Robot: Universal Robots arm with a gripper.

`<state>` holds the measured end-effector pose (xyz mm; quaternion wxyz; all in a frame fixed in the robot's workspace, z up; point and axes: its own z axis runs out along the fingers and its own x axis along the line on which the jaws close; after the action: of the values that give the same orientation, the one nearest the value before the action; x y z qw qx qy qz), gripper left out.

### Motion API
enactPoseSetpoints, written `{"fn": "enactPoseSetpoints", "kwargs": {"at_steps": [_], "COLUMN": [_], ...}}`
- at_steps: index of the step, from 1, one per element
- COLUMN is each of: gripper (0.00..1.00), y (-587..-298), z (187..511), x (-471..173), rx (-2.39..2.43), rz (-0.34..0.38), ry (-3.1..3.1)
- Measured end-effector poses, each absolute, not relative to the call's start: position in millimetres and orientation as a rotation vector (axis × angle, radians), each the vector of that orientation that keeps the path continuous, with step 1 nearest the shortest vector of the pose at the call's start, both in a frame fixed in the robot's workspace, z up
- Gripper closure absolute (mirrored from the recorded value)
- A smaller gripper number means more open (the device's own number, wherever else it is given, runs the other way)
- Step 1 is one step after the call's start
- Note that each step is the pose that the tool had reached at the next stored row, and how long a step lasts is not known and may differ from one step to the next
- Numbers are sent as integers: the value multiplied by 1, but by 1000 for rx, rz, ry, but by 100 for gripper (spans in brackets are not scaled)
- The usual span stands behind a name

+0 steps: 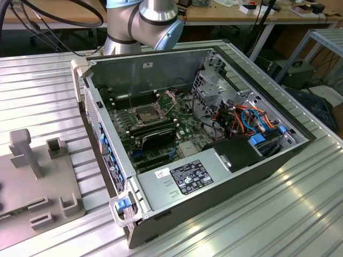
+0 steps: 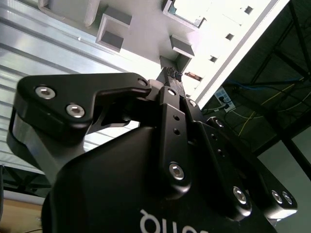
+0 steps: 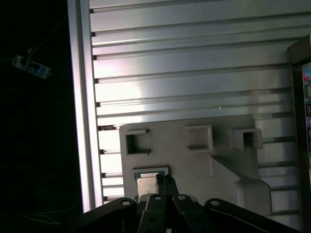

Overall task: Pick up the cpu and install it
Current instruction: 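Reach for the cpu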

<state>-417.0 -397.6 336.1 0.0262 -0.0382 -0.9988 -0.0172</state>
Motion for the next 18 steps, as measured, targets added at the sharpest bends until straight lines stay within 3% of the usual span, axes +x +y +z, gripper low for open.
{"fn": "enactPoseSetpoints", "kwargs": {"at_steps": [18], "gripper": [89], "y": [-409], "z": [332], "x": [-417], "rx": [-118], "rz": [-53], "ry": [-3086]}}
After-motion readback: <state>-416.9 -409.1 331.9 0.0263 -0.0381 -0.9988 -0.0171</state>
